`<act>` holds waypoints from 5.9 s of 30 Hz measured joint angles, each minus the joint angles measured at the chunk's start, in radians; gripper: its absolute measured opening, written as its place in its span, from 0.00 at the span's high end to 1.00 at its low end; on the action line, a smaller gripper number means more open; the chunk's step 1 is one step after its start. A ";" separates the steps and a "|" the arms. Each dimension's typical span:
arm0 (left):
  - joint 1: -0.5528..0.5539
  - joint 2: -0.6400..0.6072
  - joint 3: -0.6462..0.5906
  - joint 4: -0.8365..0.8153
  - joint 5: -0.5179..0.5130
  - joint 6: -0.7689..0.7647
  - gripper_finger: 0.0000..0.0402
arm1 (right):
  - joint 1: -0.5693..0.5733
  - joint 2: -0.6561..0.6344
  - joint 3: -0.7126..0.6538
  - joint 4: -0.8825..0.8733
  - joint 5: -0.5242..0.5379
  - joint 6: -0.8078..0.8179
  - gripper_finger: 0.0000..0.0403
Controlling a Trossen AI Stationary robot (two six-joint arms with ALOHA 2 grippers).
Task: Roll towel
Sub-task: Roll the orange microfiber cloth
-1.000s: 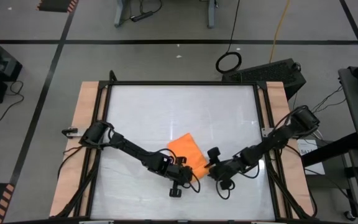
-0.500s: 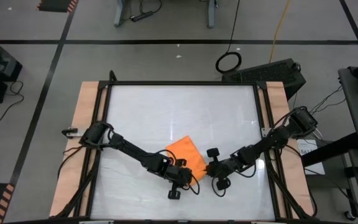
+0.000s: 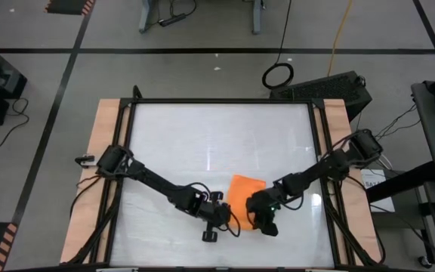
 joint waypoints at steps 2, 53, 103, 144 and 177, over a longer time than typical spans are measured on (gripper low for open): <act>0.015 -0.004 -0.001 -0.007 0.055 -0.050 0.98 | -0.025 0.000 0.000 -0.010 -0.006 0.050 0.98; 0.140 -0.027 -0.003 -0.079 0.175 -0.282 0.53 | -0.066 0.003 0.002 -0.149 0.112 0.198 0.94; 0.098 -0.009 -0.002 0.049 0.098 0.238 0.53 | -0.082 0.005 0.000 -0.120 0.110 0.240 0.94; 0.145 0.059 0.000 0.060 0.120 0.239 0.78 | 0.141 -0.244 -0.001 -0.183 0.389 -0.315 0.50; 0.164 0.061 -0.001 0.066 0.238 0.246 0.72 | 0.203 0.023 0.004 -0.176 0.748 -0.255 0.66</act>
